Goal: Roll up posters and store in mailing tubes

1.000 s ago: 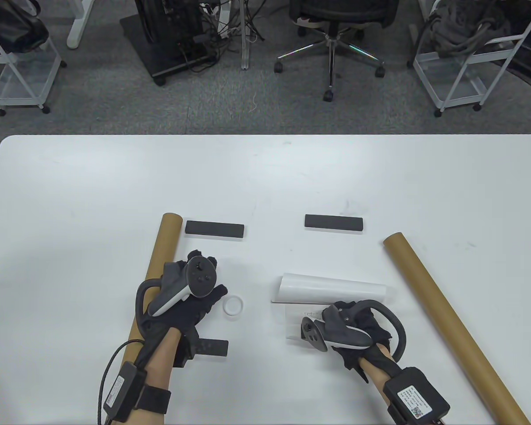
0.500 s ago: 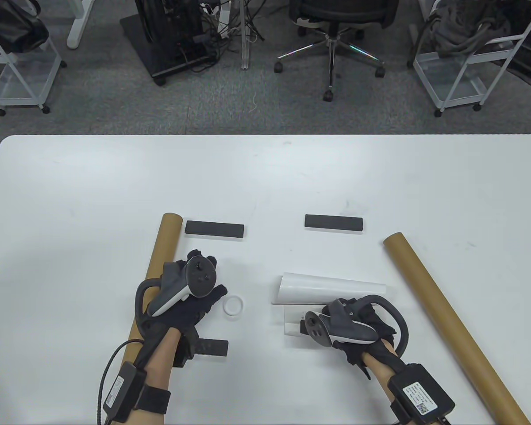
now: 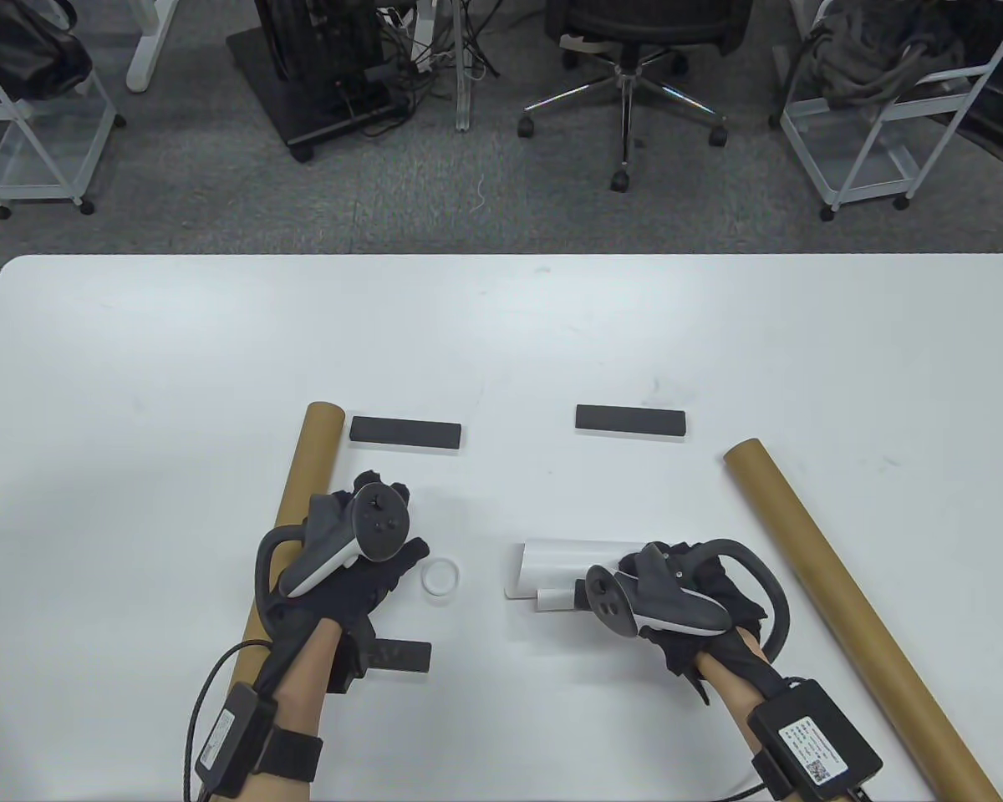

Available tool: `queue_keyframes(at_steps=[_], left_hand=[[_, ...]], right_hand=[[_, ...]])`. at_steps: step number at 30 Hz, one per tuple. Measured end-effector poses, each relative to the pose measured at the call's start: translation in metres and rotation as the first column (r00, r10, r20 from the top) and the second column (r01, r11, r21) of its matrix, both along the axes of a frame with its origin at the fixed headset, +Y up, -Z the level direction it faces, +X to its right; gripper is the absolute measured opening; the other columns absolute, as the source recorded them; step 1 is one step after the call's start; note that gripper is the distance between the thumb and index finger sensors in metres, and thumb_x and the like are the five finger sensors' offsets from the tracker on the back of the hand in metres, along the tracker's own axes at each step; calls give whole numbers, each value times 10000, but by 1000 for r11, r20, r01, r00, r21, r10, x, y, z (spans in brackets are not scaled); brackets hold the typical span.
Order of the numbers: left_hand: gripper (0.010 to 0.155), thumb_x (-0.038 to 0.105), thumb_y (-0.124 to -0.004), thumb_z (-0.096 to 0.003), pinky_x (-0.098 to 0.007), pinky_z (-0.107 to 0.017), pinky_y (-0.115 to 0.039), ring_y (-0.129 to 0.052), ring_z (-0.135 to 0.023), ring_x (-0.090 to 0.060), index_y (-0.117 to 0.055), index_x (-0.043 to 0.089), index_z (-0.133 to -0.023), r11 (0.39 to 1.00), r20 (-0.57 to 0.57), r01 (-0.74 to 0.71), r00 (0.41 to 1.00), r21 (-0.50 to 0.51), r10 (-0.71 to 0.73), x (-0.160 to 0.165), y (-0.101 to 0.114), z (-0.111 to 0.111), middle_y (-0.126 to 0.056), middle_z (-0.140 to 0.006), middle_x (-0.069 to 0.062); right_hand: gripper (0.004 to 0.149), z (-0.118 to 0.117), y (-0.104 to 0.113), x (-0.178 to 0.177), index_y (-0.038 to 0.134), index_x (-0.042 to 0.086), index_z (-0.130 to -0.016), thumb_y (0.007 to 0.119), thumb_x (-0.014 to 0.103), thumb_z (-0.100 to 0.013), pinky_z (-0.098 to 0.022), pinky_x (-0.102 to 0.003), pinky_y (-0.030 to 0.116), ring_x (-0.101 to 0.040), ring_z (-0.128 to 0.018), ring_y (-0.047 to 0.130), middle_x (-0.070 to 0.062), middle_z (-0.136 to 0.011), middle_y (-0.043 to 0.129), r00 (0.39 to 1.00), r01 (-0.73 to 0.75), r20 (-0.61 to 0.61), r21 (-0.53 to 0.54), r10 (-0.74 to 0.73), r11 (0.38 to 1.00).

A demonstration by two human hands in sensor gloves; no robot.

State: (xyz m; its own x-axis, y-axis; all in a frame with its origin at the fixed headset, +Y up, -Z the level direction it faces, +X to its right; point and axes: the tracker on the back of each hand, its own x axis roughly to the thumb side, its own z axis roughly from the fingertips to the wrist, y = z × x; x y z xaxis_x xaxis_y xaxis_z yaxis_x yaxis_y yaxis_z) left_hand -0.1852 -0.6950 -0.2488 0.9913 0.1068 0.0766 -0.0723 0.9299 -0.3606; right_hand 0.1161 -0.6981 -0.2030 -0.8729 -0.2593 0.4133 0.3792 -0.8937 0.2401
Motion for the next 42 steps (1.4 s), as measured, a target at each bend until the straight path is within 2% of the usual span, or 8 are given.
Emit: queue_keyframes(at_steps=[6,16,23,30,36,42], left_hand=[[754,586,-611,-561,-664,-840,-486,-511,-1201,-460,-418,289,-1227,1000,1,1,1000,0,-1,0,0,0,-332,-1338,-95],[753,586,-609,-563,-664,-841,-486,-519,-1201,-456,-422,287,-1227,1000,-1,6,1000,-8,-6,1,-1,0,-337,-1338,-95],[752,586,-609,-563,-664,-841,-487,-521,-1199,-459,-423,287,-1227,1000,-2,7,1000,-9,-7,0,-1,0,-337,-1338,-93],[754,586,-610,-563,-663,-841,-487,-522,-1199,-458,-422,286,-1228,1000,0,7,1000,-8,-7,0,-1,0,-337,-1339,-92],[753,587,-609,-562,-664,-842,-485,-520,-1200,-457,-420,289,-1227,1000,-3,2,1000,-10,-2,0,-1,0,-337,-1339,-94],[752,587,-609,-563,-664,-841,-487,-522,-1199,-458,-421,288,-1227,1000,-3,3,1000,-15,-3,0,-1,0,-345,-1339,-93]], right_hand=[[666,4,0,1,640,174,-957,849,430,-379,-666,-596,719,-317,-792,906,-85,-922,800,1000,15,-26,-33,-16,999],[660,18,-14,-6,663,222,-931,870,463,-353,-665,-566,744,-274,-789,929,-39,-907,823,992,-3,-126,-124,-12,992],[665,22,-32,-14,656,192,-941,859,457,-366,-660,-582,737,-293,-778,921,-62,-904,816,986,-109,-136,-100,95,989],[668,15,-50,-14,642,191,-947,856,452,-370,-660,-583,733,-295,-785,915,-65,-912,807,991,-94,-101,-92,84,991],[676,15,-49,-13,639,208,-939,860,446,-347,-667,-589,723,-297,-798,910,-50,-917,804,991,-86,-104,-68,78,994],[762,7,-29,0,617,194,-987,834,494,-321,-682,-631,679,-355,-876,852,-83,-993,762,1000,5,-21,-134,-8,991]])
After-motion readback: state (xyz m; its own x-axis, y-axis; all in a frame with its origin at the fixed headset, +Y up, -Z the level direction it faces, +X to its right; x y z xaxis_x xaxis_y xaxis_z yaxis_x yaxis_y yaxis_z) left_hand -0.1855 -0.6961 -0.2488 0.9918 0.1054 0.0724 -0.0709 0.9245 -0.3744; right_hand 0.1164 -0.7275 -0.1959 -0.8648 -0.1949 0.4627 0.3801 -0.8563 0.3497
